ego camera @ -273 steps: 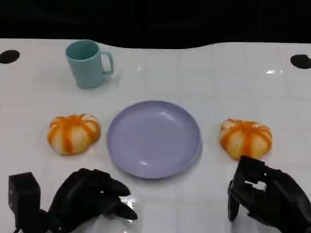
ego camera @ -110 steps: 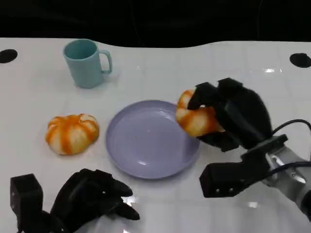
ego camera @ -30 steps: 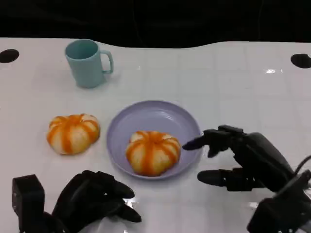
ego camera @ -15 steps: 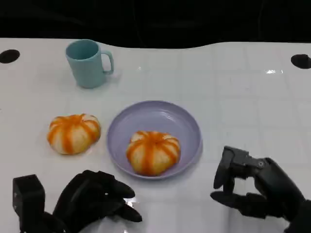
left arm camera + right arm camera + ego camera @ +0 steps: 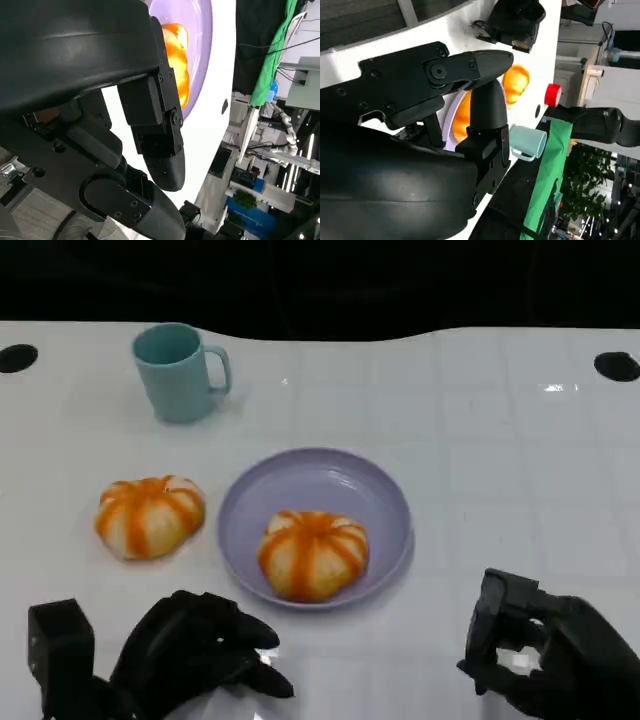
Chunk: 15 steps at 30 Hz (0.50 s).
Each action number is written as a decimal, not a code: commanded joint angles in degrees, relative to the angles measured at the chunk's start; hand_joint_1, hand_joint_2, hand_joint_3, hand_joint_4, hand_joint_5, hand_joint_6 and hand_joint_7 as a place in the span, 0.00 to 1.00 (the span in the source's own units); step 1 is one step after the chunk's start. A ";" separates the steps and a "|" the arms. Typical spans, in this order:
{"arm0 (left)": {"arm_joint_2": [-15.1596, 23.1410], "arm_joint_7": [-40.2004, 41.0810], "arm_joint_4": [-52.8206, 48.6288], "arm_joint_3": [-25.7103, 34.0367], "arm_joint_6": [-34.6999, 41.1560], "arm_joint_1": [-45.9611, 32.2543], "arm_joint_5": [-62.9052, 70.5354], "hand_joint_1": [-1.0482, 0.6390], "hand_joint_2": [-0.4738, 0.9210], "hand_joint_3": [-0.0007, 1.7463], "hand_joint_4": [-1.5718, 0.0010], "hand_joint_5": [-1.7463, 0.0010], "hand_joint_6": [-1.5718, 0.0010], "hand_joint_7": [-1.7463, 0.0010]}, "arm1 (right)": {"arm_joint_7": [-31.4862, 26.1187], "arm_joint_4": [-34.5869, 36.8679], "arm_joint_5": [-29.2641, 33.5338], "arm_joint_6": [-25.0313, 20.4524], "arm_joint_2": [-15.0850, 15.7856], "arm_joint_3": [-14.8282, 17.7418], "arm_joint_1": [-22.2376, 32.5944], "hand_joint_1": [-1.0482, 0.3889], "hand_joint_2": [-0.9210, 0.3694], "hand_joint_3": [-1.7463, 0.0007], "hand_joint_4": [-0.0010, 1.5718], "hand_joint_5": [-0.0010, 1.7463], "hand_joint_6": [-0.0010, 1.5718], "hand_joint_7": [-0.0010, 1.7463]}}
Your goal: Grasp the bread from the table and place it into the plate.
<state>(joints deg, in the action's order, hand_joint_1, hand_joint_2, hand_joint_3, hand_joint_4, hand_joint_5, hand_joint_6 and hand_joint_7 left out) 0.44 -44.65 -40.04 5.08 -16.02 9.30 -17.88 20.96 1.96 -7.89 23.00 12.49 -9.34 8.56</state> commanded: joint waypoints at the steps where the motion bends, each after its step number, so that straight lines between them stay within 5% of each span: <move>1: 0.72 0.17 -0.25 0.13 -0.32 0.21 0.32 0.00 0.85 0.00 0.00 0.89 0.00 0.99 | 1.34 2.28 -1.35 1.54 -0.61 1.97 -0.47 0.39 0.00 0.84 0.50 1.00 0.39 1.00; 15: 1.01 -0.38 -1.66 0.60 -0.85 0.94 -0.05 0.00 0.85 0.00 0.00 0.89 0.00 1.00 | 3.86 7.53 -1.91 4.57 -3.15 3.00 -1.83 0.39 0.00 0.86 0.54 1.00 0.43 1.00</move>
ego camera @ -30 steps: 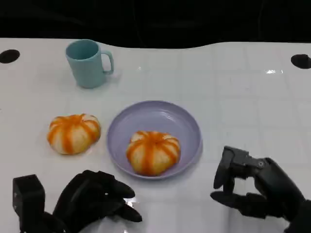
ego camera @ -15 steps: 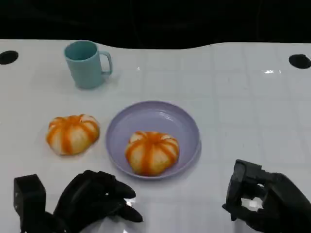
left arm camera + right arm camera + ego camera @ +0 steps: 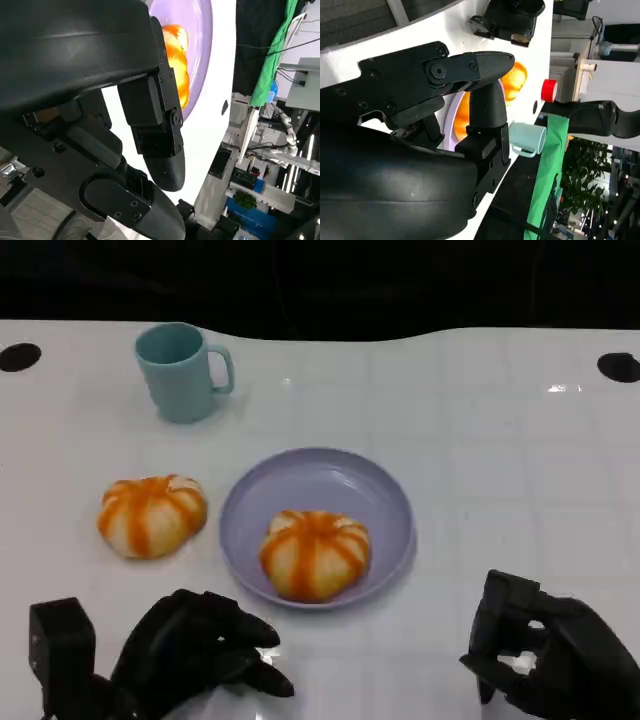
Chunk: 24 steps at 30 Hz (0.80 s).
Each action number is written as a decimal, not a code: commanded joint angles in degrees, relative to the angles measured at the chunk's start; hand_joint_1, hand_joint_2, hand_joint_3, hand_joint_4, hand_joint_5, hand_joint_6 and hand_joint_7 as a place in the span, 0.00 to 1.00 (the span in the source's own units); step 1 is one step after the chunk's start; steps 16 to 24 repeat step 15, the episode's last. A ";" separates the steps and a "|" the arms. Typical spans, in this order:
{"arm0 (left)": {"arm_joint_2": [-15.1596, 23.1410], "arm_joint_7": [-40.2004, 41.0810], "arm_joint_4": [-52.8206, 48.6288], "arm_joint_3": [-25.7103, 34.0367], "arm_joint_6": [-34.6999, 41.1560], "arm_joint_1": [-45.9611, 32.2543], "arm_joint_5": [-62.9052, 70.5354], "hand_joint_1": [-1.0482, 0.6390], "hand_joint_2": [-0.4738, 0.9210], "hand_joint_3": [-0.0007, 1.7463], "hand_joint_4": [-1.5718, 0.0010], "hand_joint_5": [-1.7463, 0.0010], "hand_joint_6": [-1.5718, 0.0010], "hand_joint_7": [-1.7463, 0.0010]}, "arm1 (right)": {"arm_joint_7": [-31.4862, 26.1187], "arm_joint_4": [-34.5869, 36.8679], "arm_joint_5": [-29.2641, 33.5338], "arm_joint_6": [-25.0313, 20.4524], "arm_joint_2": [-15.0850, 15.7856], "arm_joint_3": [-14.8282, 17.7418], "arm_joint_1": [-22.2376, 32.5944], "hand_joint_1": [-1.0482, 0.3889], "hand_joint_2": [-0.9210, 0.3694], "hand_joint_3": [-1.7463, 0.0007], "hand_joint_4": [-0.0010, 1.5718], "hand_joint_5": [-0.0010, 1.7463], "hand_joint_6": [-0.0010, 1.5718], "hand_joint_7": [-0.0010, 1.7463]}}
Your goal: Grasp the bread from the table and place it into the plate.
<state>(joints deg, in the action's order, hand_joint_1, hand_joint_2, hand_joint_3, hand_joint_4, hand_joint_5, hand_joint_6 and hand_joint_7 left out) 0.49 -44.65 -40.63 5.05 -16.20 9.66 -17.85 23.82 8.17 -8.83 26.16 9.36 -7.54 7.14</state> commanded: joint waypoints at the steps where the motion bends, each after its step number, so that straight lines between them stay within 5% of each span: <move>1: 1.01 -0.30 -1.06 0.64 -0.57 0.57 -0.05 0.00 0.85 0.00 0.00 0.89 0.00 1.00 | 1.04 1.46 -0.73 1.54 -0.07 1.28 -0.44 0.39 0.00 0.86 0.55 1.00 0.43 1.00; 24: 1.14 -0.69 -2.98 0.91 -2.21 1.51 0.24 0.00 0.85 0.00 0.00 0.89 0.00 1.00 | 3.00 3.07 -0.84 2.61 -1.12 1.92 -0.81 0.38 0.00 0.86 0.55 1.00 0.43 1.00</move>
